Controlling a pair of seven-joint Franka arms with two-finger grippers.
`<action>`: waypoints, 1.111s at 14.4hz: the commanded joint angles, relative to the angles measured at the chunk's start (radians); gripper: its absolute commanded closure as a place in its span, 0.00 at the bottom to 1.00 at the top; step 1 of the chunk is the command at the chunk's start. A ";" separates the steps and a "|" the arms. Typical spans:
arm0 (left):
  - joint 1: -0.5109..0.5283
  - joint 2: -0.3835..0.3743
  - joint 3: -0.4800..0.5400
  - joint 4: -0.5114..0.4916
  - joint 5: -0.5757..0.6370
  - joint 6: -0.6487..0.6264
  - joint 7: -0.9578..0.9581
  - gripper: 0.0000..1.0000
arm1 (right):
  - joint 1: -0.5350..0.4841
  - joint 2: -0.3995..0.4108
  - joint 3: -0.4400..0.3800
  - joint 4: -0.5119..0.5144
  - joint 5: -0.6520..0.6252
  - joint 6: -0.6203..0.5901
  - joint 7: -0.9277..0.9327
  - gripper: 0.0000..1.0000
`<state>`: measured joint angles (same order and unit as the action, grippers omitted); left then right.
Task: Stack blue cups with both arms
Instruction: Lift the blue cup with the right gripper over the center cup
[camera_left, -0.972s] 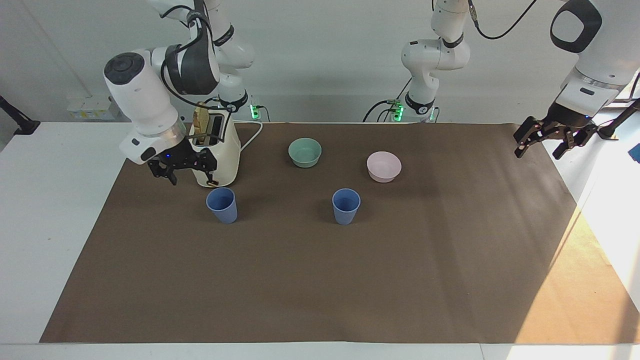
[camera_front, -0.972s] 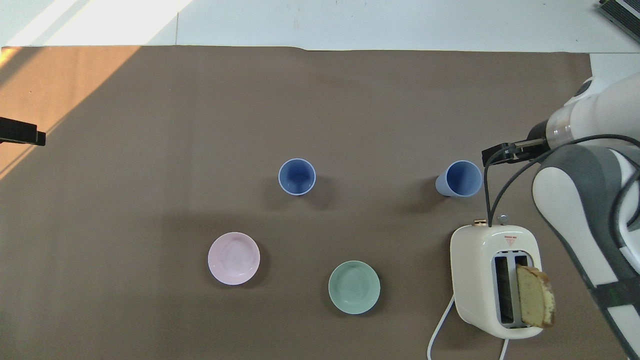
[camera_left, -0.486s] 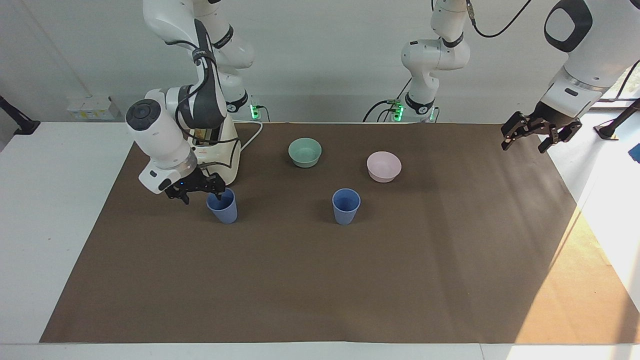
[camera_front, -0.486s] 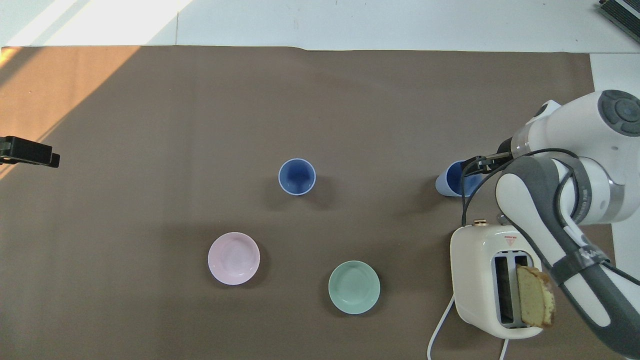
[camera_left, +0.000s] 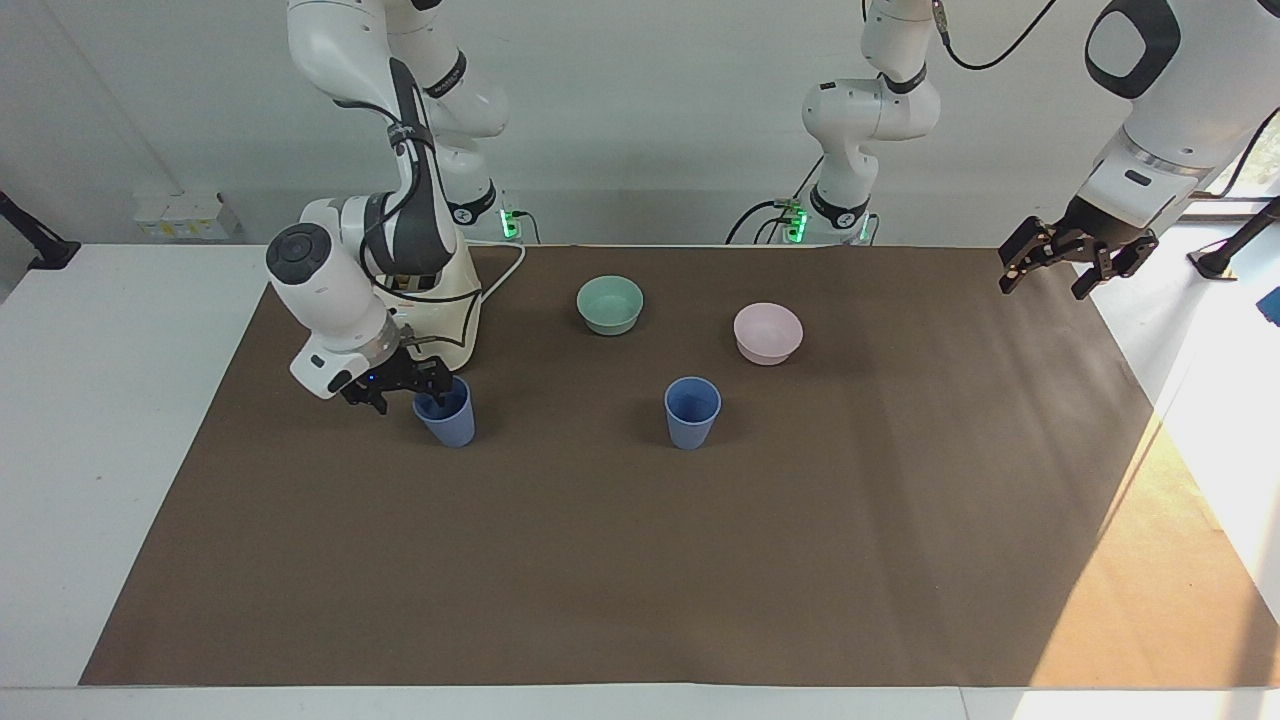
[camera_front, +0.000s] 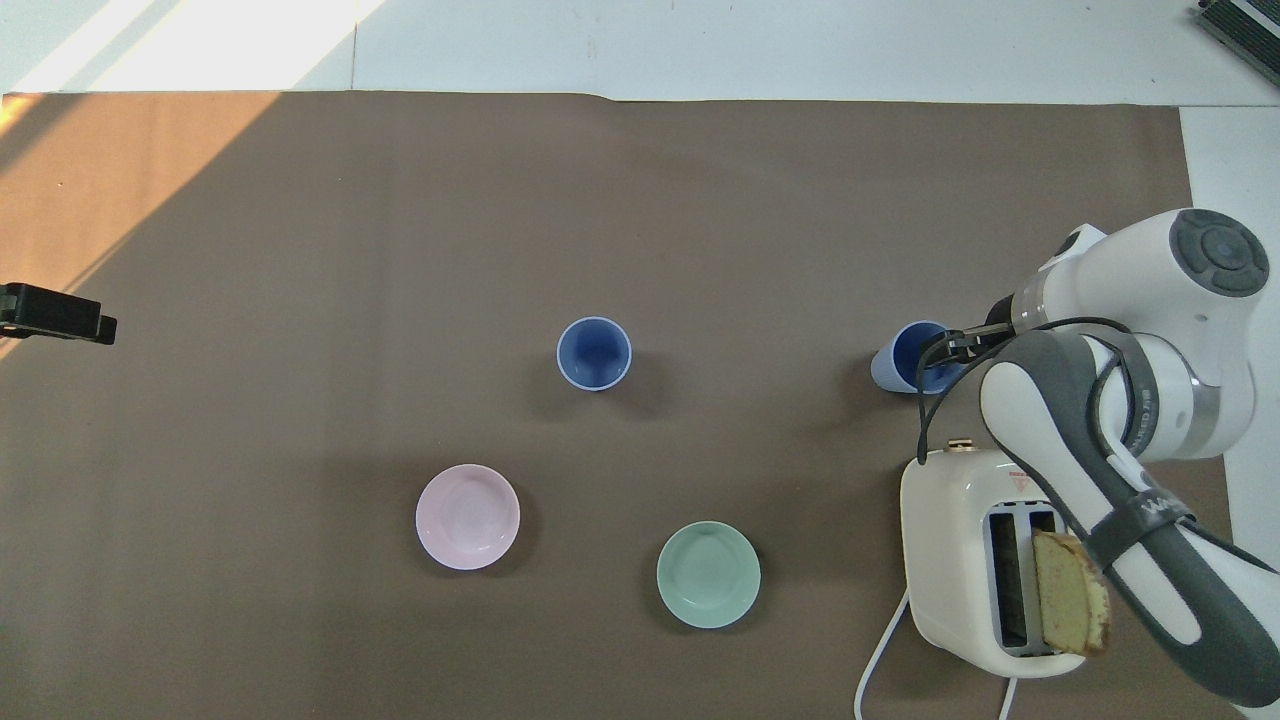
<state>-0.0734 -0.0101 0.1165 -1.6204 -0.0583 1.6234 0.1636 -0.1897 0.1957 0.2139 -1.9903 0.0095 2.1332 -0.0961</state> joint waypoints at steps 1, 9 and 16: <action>0.003 -0.027 0.002 -0.032 0.014 0.010 0.001 0.00 | -0.011 0.002 0.009 -0.002 0.015 0.011 -0.034 1.00; 0.003 -0.027 0.002 -0.032 0.014 0.010 -0.001 0.00 | 0.021 0.053 0.038 0.200 0.036 -0.145 -0.028 1.00; 0.003 -0.027 0.000 -0.033 0.014 0.009 -0.001 0.00 | 0.200 0.109 0.035 0.488 0.121 -0.325 0.177 1.00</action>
<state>-0.0731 -0.0103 0.1198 -1.6216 -0.0583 1.6234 0.1635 -0.0743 0.2328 0.2477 -1.6125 0.1460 1.8403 -0.0019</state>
